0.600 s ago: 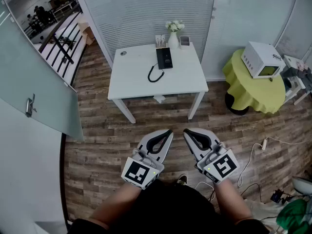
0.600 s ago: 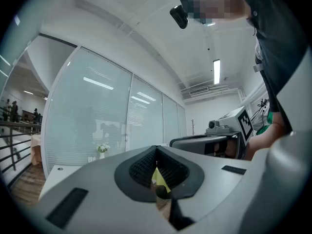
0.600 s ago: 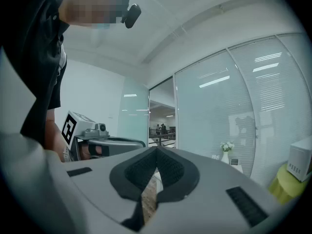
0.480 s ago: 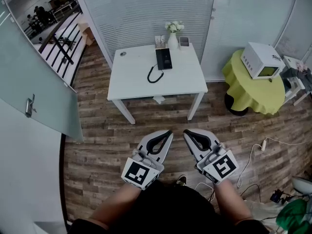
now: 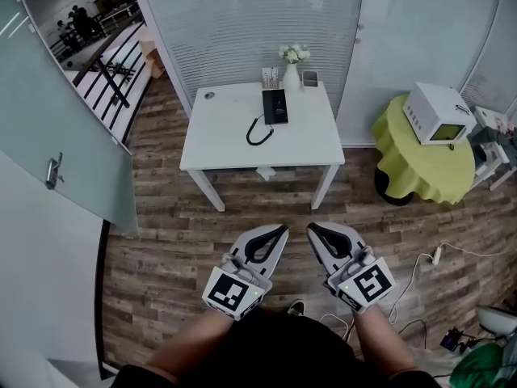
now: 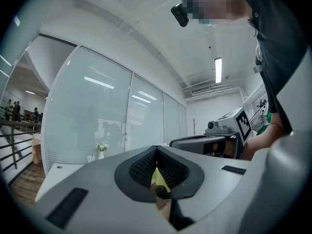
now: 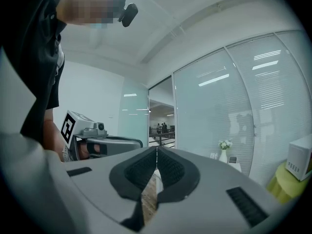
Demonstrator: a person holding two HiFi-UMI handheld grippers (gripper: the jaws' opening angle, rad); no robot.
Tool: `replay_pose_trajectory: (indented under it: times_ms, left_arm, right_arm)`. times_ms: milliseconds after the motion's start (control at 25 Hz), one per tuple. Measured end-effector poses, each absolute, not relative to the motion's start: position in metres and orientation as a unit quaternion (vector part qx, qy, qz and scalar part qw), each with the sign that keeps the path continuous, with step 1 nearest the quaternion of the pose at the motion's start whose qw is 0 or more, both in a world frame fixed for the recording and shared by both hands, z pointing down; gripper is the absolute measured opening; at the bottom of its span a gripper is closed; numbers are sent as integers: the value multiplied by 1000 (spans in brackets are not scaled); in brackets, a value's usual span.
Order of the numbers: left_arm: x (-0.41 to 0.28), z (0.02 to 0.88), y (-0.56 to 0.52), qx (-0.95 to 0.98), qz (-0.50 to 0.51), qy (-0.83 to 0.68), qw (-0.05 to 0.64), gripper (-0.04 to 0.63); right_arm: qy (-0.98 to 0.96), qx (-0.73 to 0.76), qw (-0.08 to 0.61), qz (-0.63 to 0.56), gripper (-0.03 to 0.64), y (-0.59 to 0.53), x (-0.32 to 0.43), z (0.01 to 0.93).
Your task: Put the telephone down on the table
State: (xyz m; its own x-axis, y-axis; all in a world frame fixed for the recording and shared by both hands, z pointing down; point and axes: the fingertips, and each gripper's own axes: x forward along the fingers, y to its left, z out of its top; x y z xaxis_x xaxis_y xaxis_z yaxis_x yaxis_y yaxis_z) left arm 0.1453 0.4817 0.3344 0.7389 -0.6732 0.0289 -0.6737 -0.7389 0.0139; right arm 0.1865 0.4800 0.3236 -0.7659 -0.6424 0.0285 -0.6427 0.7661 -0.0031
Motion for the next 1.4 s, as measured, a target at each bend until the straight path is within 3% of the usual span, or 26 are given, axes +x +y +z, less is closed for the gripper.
replay_pose_trajectory:
  times_ms: [640,1400]
  left_arm:
    - [181,342,460,915,12,-403,12,9]
    - [123,358,302,924,4,-382,30,9]
  right_arm:
    - [-949,315,11,8,23,459,229,331]
    - [-947,320,30,19,23,309,161,343]
